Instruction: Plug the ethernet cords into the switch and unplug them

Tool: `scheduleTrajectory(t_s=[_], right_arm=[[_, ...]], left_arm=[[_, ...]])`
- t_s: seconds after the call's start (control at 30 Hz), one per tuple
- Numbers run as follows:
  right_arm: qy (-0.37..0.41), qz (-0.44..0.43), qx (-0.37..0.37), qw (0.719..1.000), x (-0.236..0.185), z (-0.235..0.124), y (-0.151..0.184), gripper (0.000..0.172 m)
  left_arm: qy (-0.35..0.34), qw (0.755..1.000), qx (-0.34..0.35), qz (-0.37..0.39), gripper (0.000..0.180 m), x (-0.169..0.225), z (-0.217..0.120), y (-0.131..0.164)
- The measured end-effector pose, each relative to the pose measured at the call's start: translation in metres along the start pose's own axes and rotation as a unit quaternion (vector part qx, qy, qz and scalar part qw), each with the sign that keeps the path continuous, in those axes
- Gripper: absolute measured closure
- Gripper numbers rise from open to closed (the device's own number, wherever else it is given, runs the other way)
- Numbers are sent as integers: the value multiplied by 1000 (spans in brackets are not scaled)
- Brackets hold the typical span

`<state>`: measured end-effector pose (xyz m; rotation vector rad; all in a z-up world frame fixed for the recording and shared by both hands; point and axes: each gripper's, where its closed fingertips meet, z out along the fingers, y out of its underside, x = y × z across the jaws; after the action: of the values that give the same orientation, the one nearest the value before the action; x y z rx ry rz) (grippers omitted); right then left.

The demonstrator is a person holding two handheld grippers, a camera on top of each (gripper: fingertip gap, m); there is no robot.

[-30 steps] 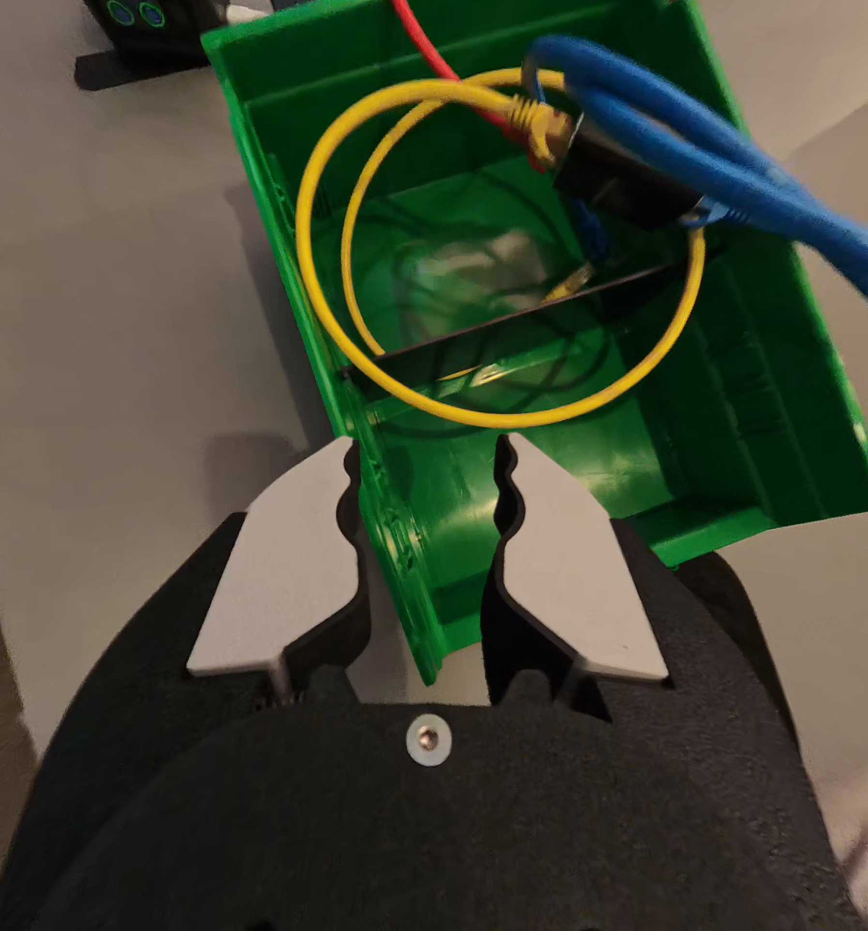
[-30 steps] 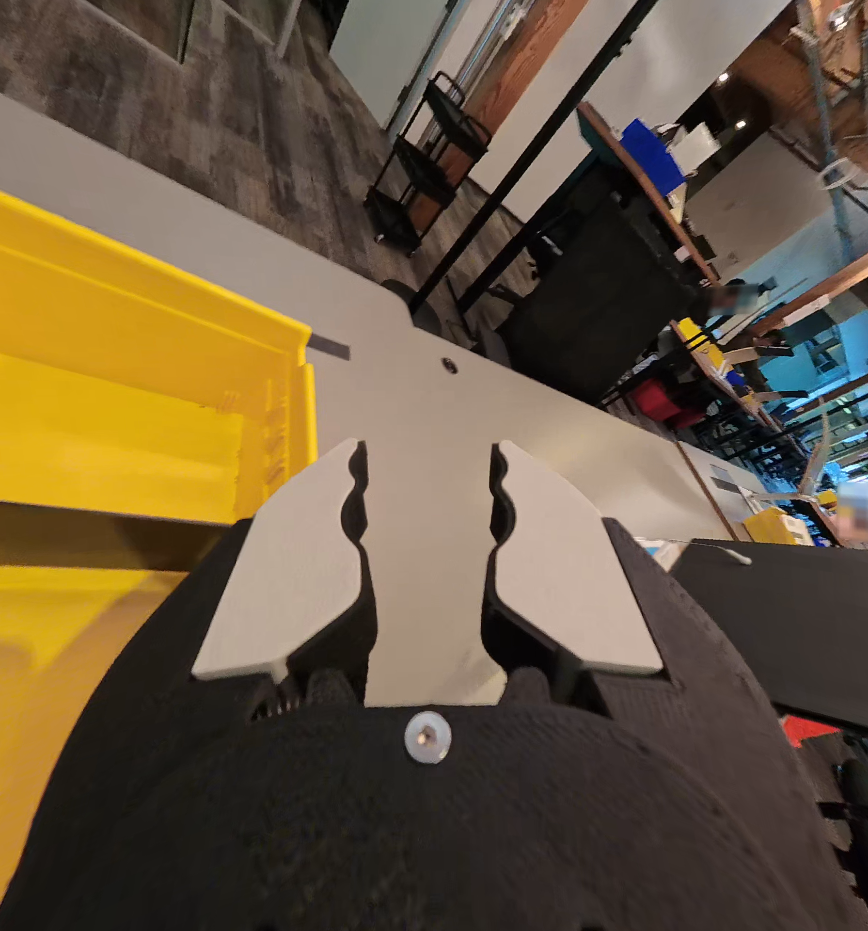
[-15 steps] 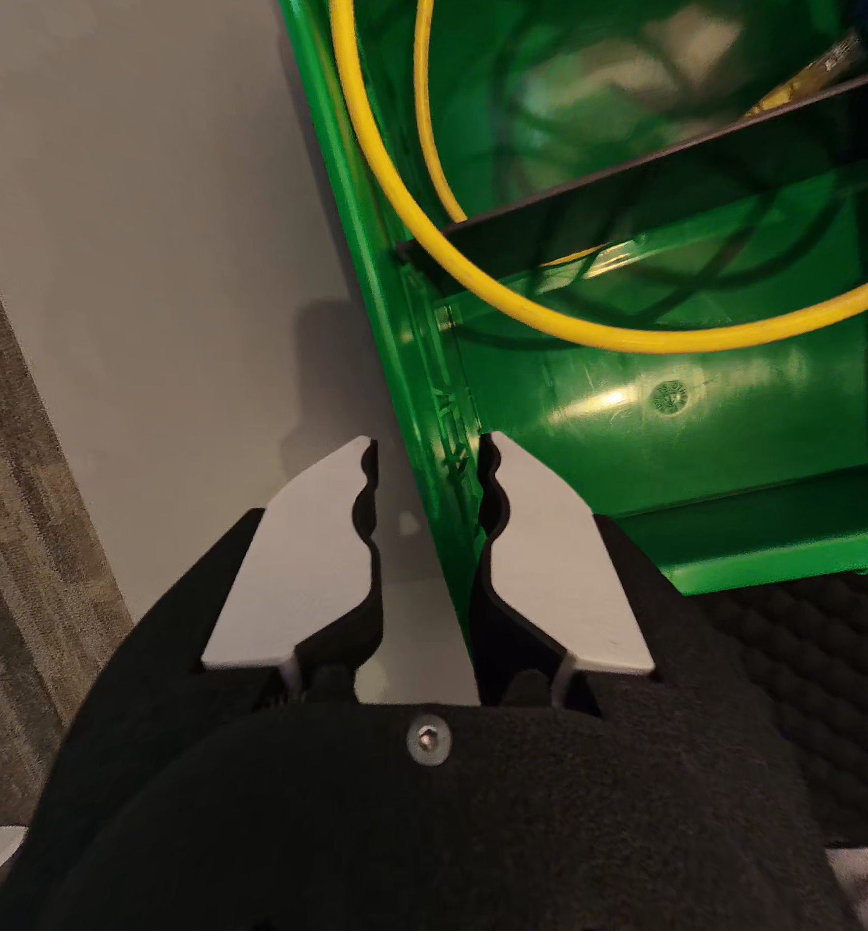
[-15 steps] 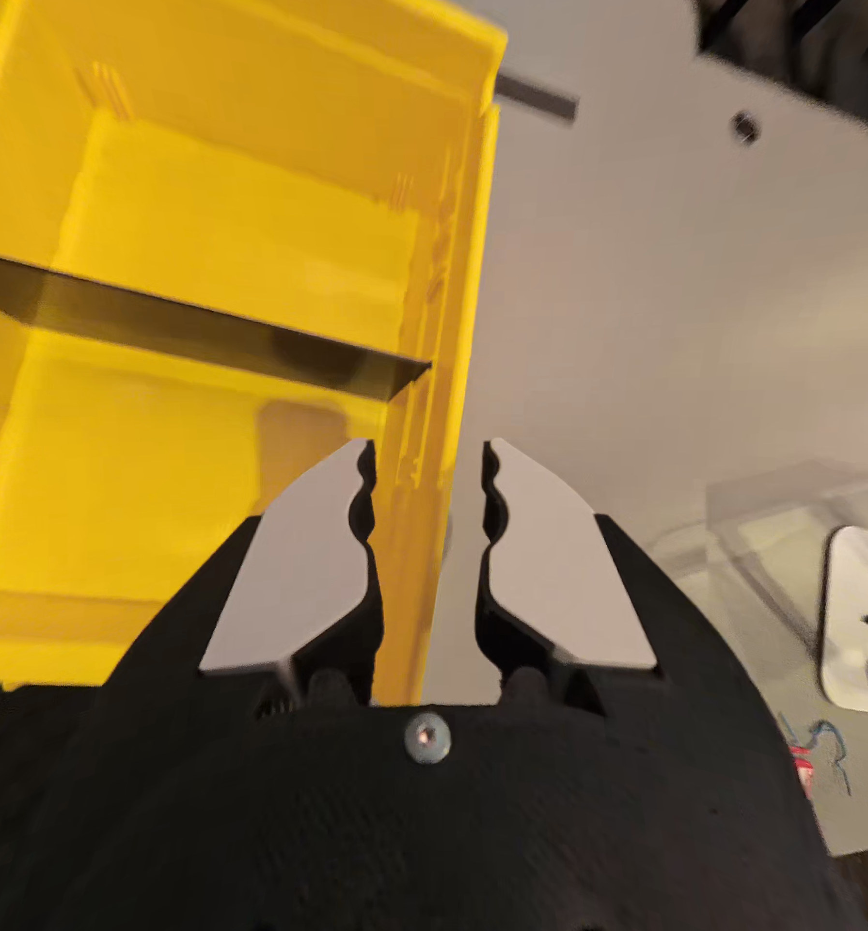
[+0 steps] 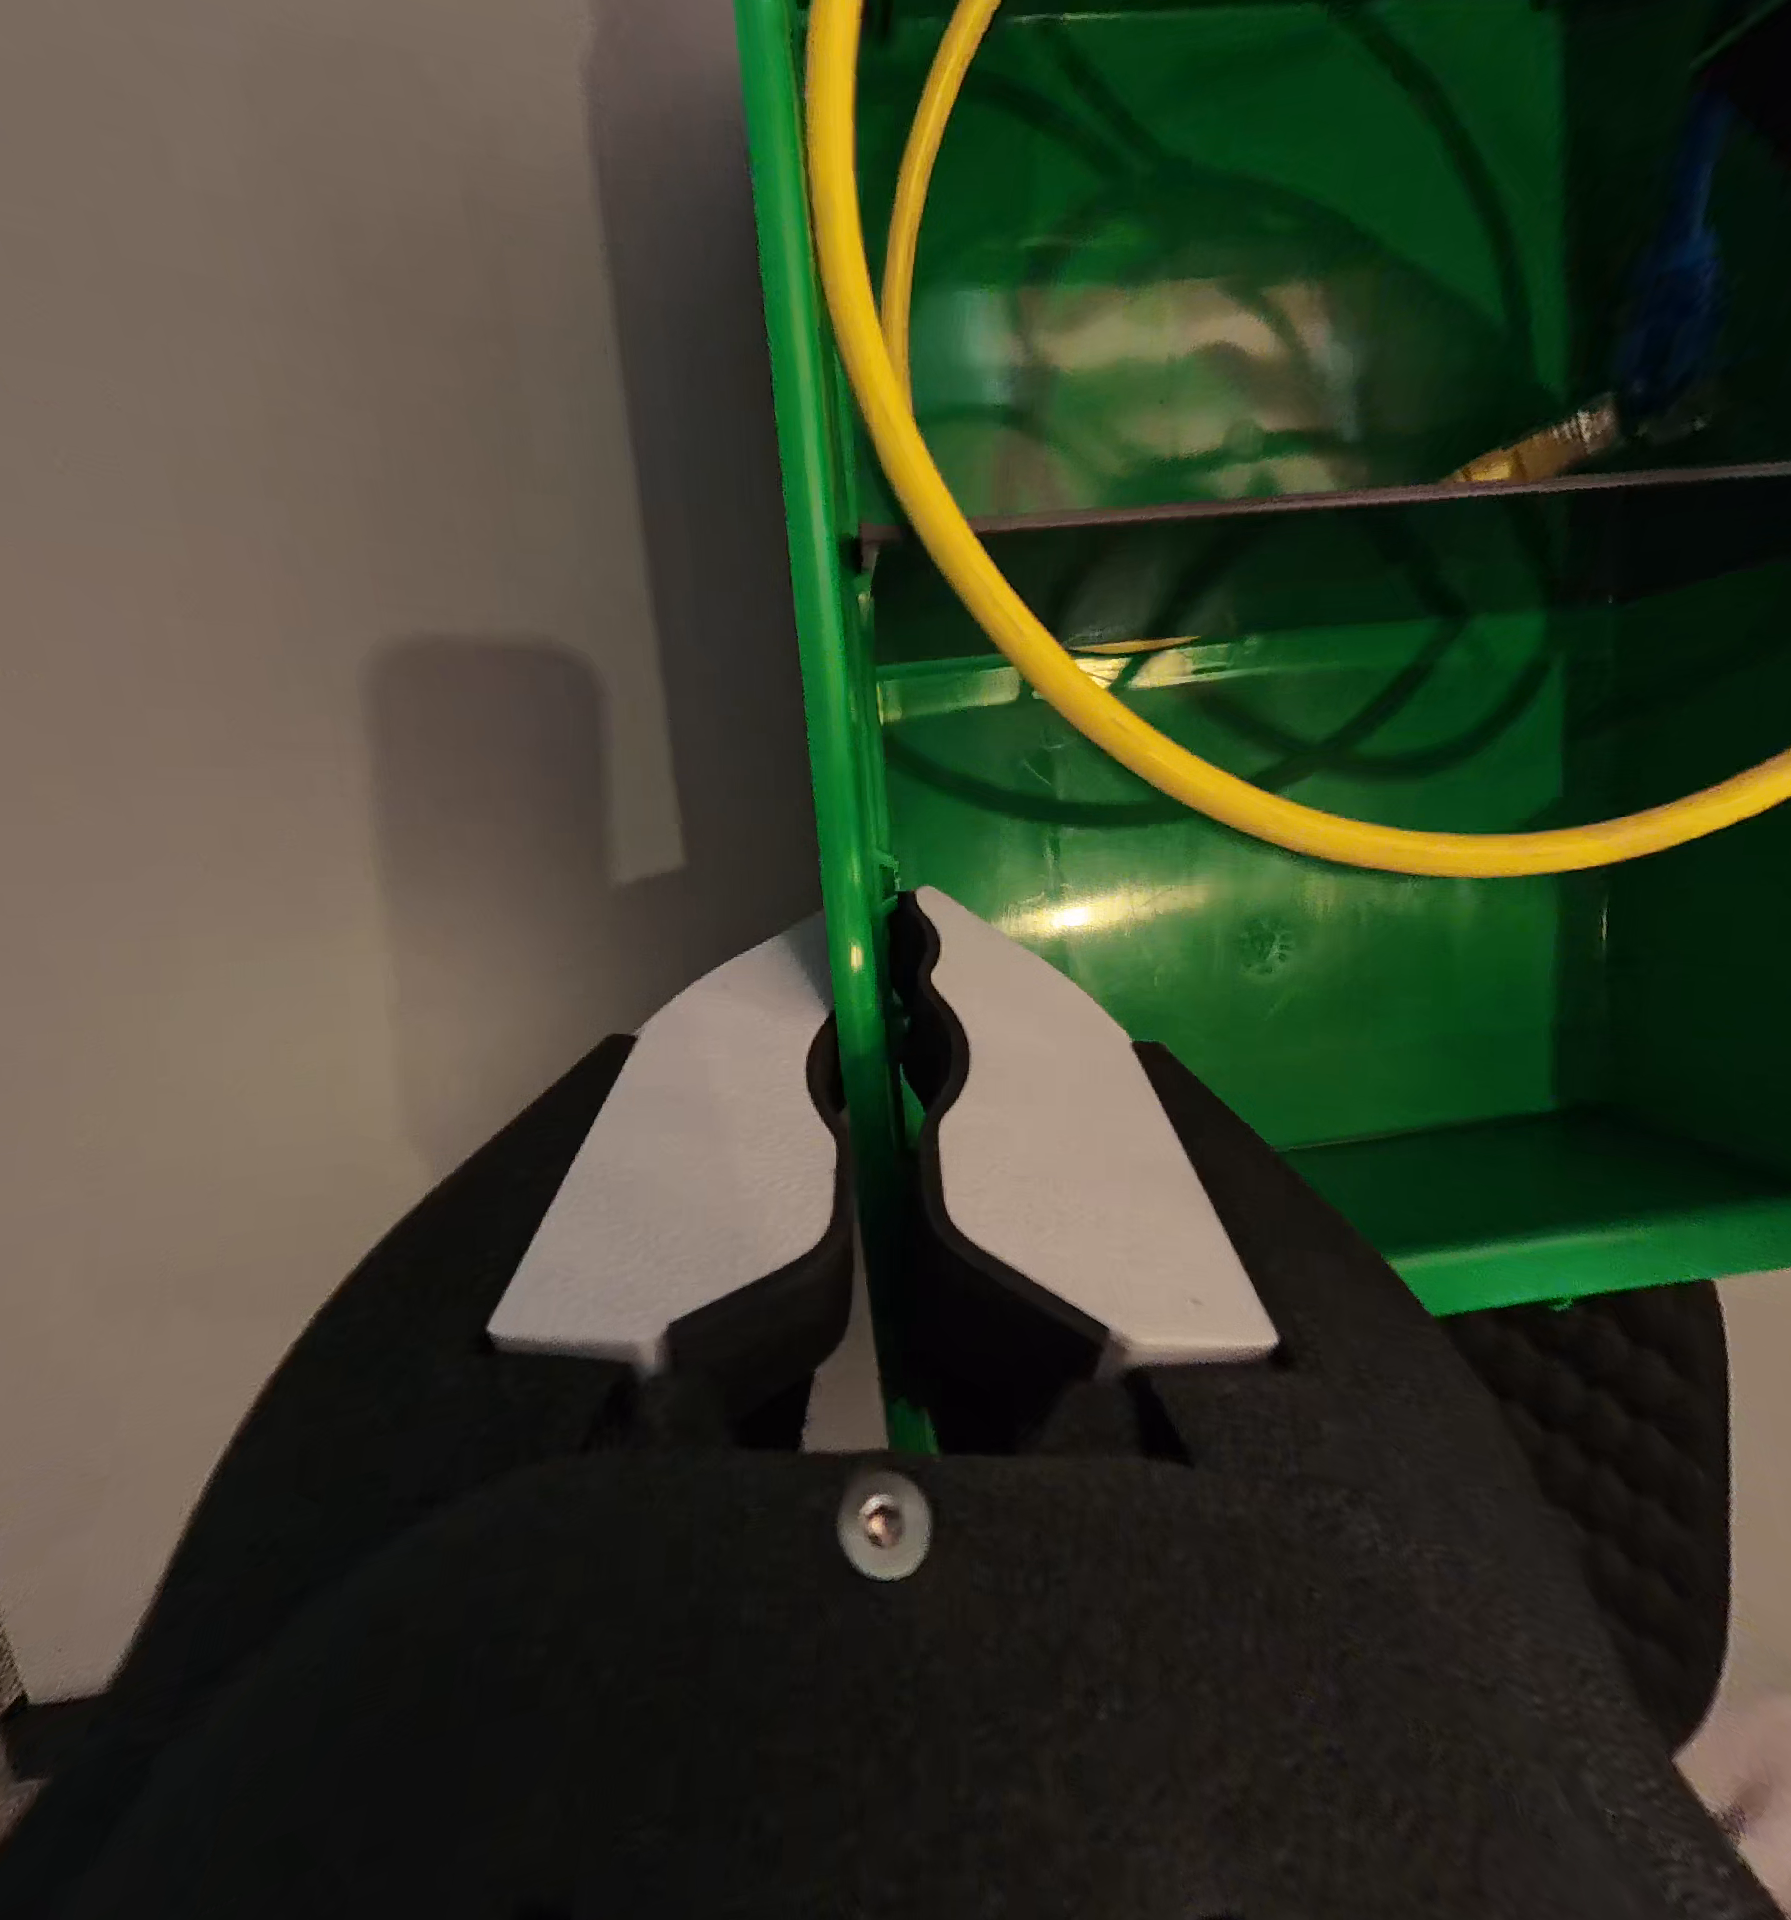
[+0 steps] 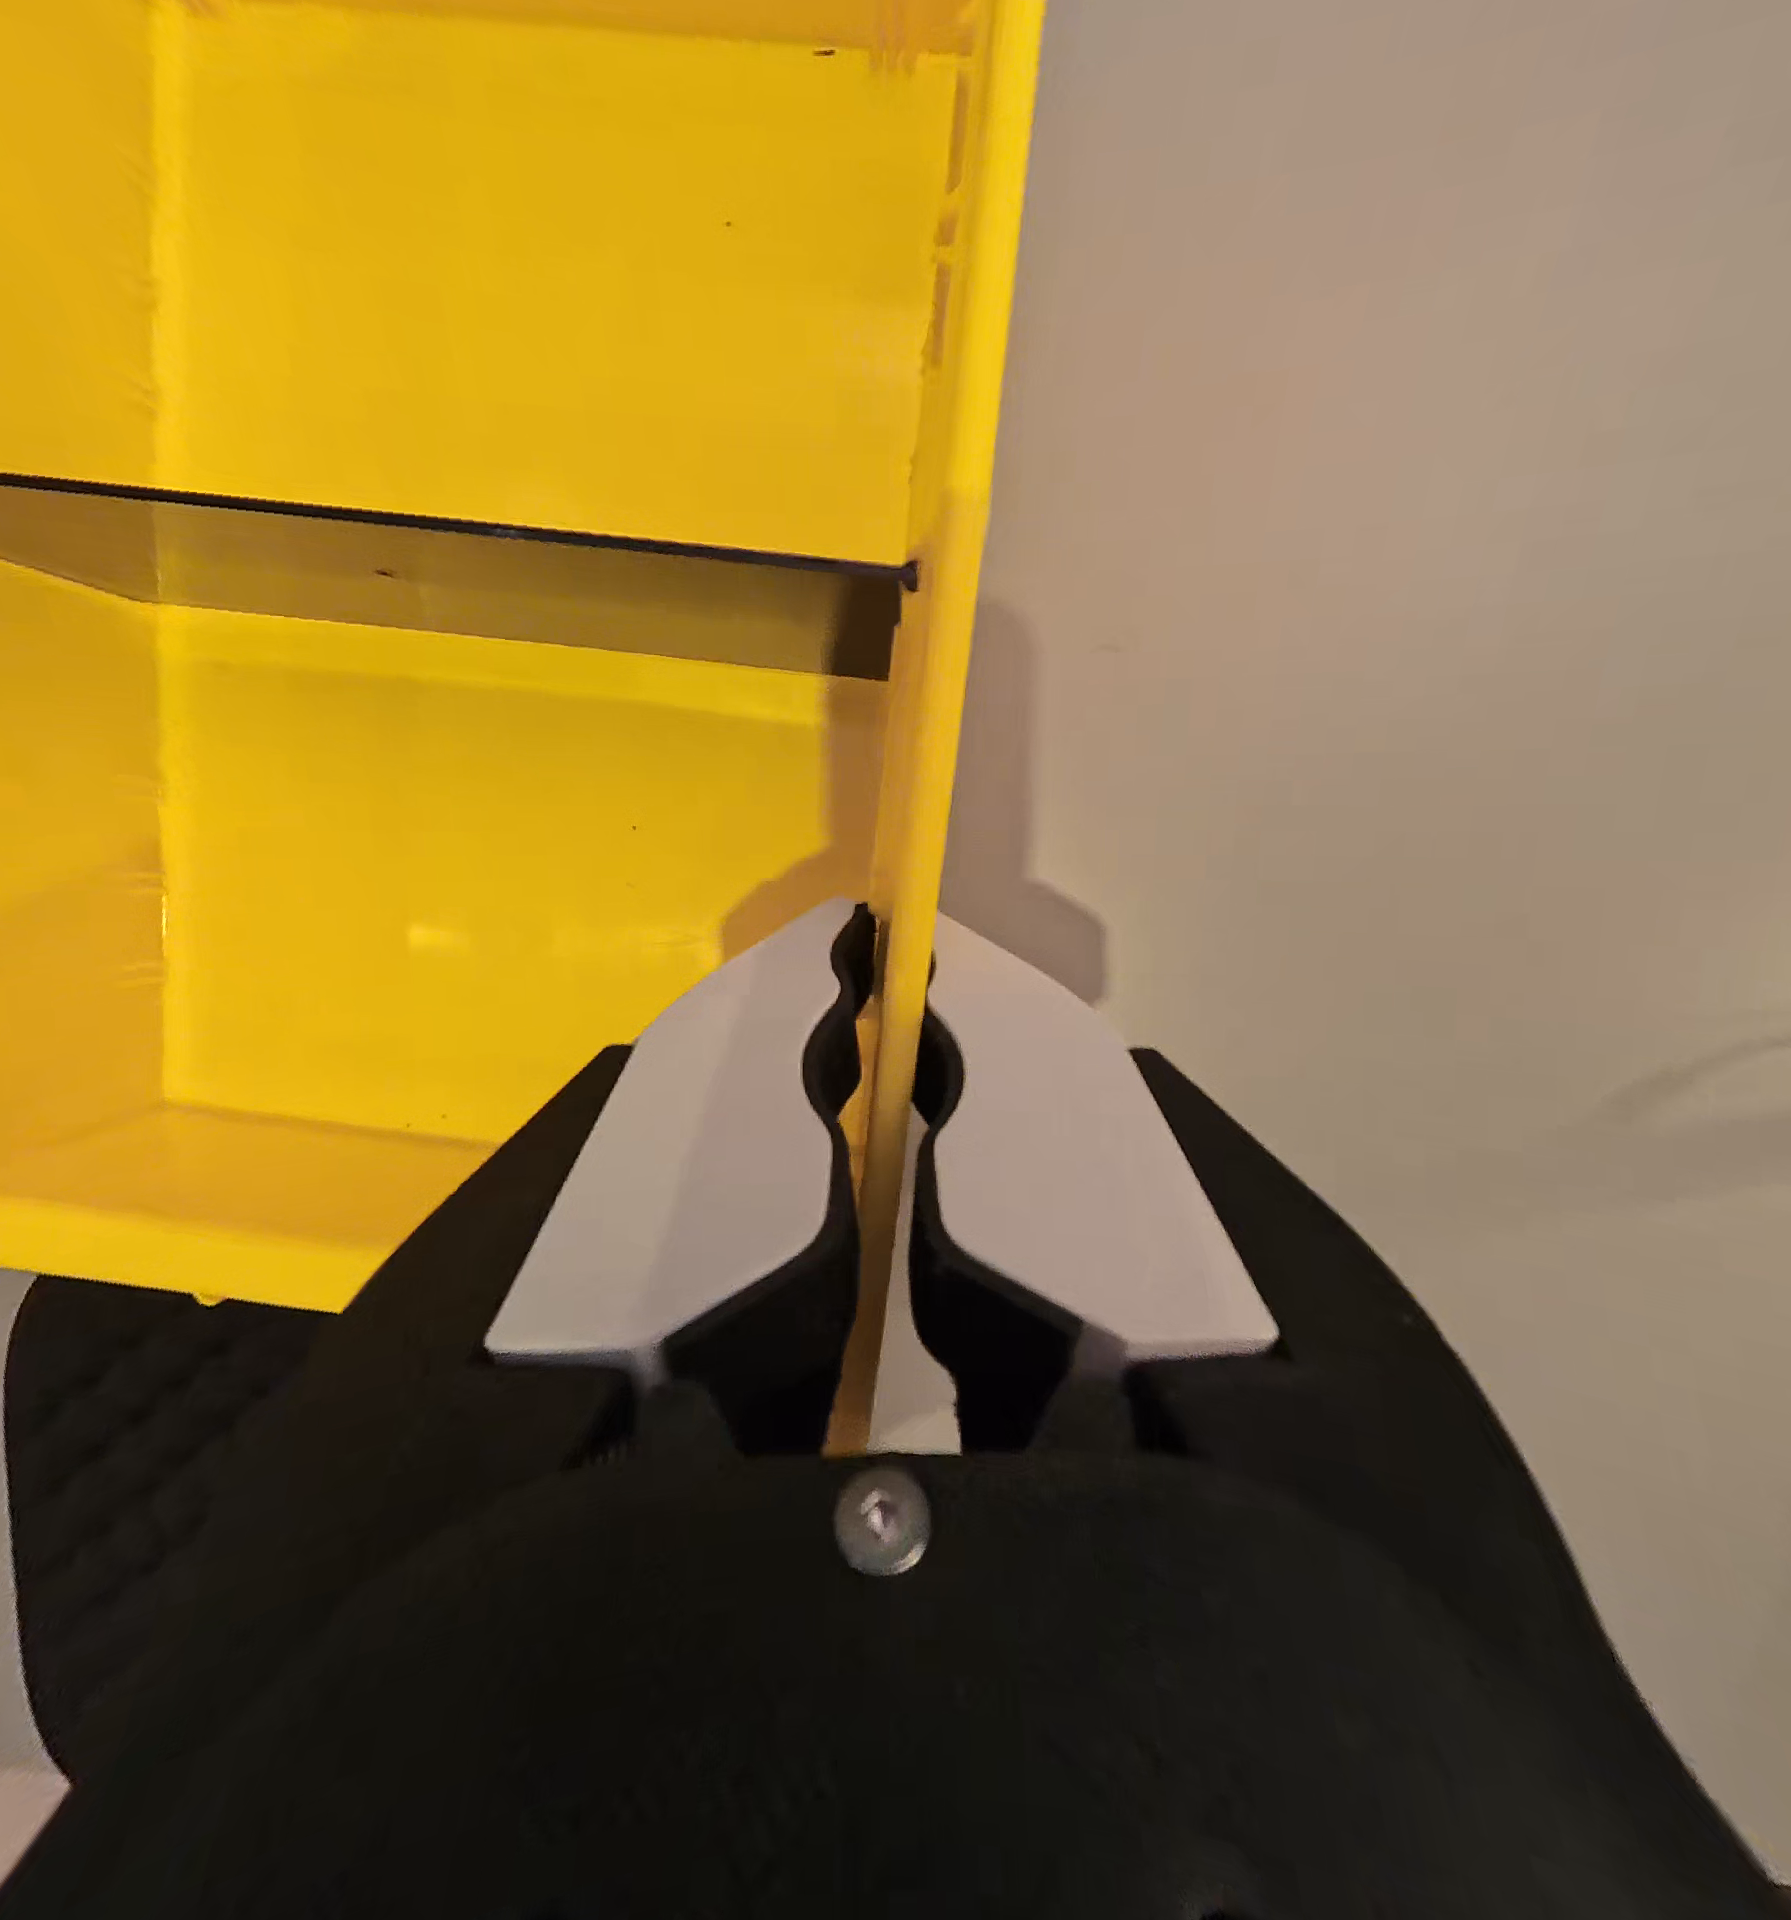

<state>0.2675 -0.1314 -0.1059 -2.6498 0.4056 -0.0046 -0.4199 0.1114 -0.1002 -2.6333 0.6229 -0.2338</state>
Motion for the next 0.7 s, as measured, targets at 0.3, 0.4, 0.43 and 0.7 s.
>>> scheduleTrajectory(t_s=[0.3,0.4,0.43,0.7], right_arm=[[2,10,7,1000,-2,1,-2,167],[29,-12,-9,999,1,2,-4,163],[49,-33,-13,998,3,1,-3,161],[142,-119,183,966,-10,-80,-49,141]], left_arm=[[-14,1000,8,-17,177,-2,1,-1],[-8,1000,15,-12,177,-2,0,-2],[-10,1000,17,-5,175,-2,-2,-2],[-72,941,304,130,140,-3,-117,-45]])
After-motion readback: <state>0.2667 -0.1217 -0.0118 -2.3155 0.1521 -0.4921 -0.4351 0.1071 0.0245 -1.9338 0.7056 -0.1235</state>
